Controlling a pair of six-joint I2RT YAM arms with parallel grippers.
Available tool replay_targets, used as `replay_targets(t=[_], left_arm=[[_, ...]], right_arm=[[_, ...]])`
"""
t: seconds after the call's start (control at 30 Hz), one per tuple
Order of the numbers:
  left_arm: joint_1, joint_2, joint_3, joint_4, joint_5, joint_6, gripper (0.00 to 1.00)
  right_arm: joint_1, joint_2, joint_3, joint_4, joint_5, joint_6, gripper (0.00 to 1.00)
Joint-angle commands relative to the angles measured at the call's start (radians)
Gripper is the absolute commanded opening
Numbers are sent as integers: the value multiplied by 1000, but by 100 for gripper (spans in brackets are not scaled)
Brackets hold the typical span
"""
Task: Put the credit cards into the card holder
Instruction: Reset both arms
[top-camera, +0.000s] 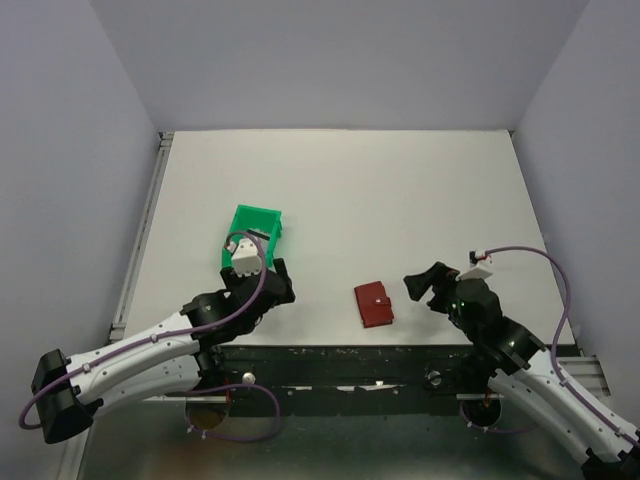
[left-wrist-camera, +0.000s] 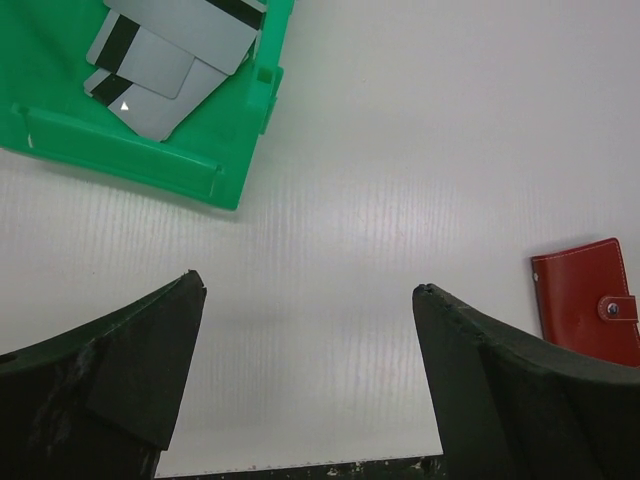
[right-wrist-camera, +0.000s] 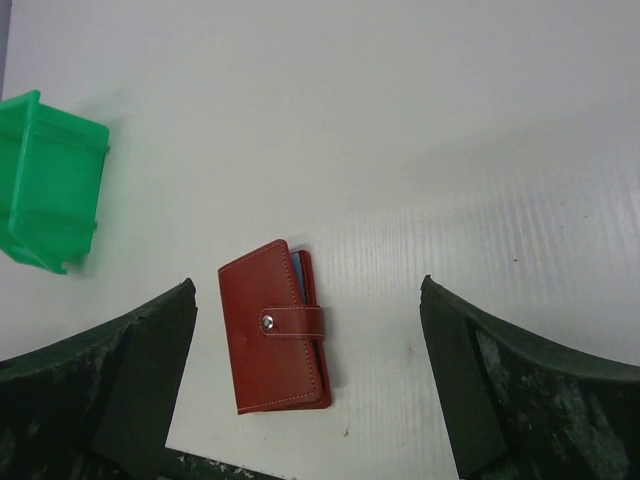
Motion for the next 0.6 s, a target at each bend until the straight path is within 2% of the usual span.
replay_targets(t=[0.0,0.57], left_arm=[[-3,-51,6,-16,-41,2,99],[-3,-182,-35,-16,-55,9,99]], right_arm=[[-2,-48,-30,1,89,0,100],[-2,-60,-22,15,161,-64,100]])
